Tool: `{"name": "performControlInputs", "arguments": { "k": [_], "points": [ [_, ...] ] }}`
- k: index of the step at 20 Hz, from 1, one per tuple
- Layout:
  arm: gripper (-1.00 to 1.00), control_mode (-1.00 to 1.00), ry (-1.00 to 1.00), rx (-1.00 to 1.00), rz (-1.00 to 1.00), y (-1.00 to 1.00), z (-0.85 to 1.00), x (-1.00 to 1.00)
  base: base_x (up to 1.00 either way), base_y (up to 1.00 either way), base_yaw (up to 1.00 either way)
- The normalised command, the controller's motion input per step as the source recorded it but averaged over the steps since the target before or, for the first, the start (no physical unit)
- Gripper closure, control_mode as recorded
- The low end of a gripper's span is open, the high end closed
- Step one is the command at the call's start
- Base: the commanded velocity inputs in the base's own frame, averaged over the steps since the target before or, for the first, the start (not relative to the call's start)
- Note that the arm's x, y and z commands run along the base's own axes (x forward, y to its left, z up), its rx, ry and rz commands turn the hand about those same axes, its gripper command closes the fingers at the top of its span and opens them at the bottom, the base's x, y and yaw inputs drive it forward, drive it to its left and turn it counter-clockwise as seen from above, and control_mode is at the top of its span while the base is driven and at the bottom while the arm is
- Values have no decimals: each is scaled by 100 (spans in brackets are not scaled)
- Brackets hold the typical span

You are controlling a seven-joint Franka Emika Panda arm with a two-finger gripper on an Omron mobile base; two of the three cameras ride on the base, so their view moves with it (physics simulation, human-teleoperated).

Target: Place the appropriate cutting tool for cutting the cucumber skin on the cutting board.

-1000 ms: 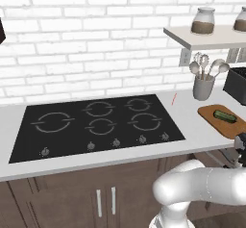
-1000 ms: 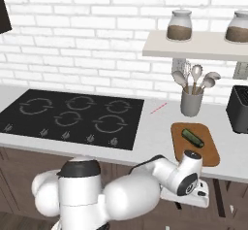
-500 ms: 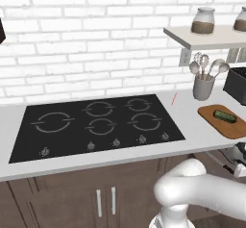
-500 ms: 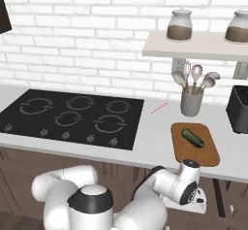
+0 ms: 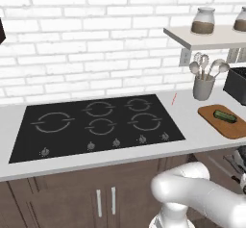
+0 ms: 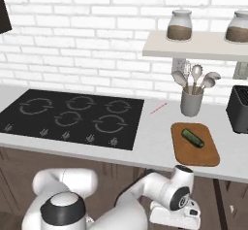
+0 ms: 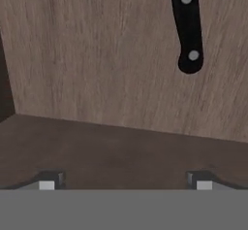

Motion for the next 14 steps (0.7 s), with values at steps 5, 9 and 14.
{"name": "performControlInputs", "arguments": {
  "k": [5, 9, 14],
  "points": [
    [-100, -100, 5, 0, 0, 16, 40, -100, 0, 0, 0],
    [-100, -100, 0, -1, 0, -6, 36, -94, 0, 0, 0],
    [-100, -100, -4, -11, 0, -43, 53, 5, 0, 0, 0]
  ]
}}
